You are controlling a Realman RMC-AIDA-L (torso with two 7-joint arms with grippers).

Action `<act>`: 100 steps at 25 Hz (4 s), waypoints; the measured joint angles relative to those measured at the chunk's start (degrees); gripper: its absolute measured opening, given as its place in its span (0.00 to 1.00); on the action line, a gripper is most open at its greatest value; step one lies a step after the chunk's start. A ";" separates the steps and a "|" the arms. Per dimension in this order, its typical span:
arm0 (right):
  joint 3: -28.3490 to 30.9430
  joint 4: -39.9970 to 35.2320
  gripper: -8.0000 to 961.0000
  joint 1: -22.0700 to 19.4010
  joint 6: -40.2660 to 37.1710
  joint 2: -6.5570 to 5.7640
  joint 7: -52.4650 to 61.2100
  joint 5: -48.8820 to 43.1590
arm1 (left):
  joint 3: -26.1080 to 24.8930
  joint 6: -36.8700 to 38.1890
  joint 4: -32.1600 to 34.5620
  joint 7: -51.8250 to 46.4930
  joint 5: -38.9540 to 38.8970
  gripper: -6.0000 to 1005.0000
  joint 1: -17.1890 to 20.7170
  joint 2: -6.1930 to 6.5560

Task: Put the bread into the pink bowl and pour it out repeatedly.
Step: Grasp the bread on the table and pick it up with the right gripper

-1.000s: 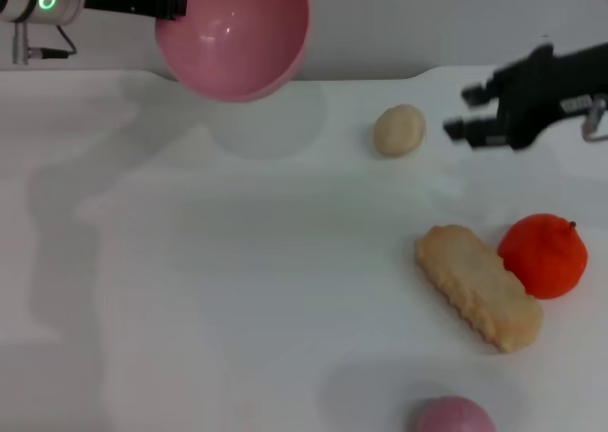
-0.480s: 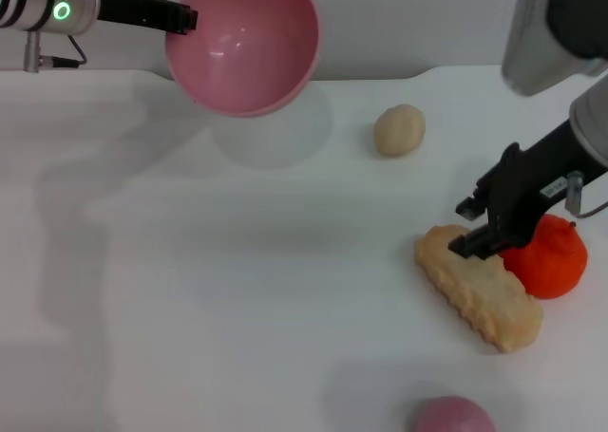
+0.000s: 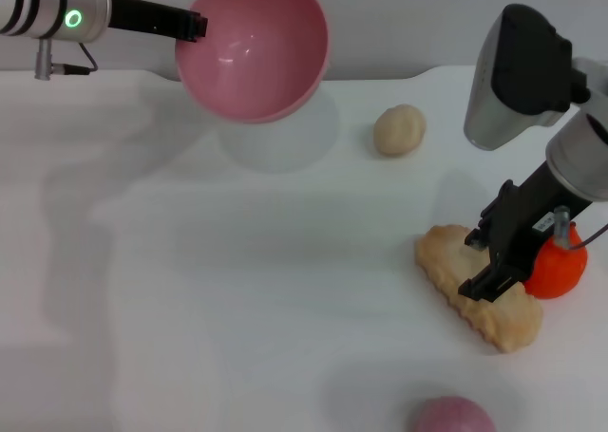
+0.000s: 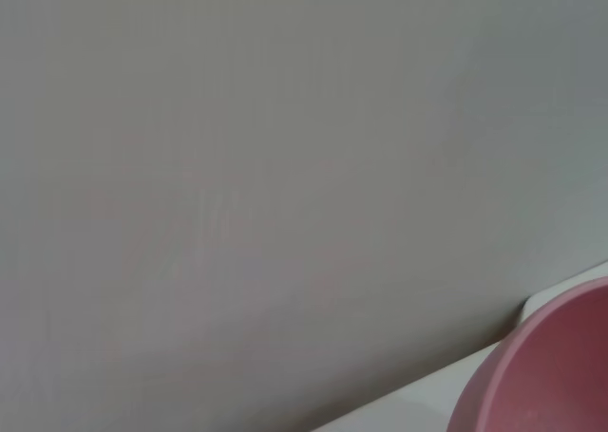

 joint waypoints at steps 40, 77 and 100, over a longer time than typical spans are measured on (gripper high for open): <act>-4.33 1.95 0.70 -1.48 6.40 1.59 1.36 0.02 | -0.18 1.29 0.44 1.74 3.10 0.05 -0.04 -3.10; -3.62 4.43 0.69 -5.44 8.68 2.12 4.79 -7.23 | 1.29 1.39 -0.20 1.66 3.62 0.05 -0.90 -3.62; -4.22 3.02 0.47 -5.63 9.52 1.85 4.43 -7.54 | 1.58 1.39 -0.28 1.60 3.15 0.05 -0.53 -3.69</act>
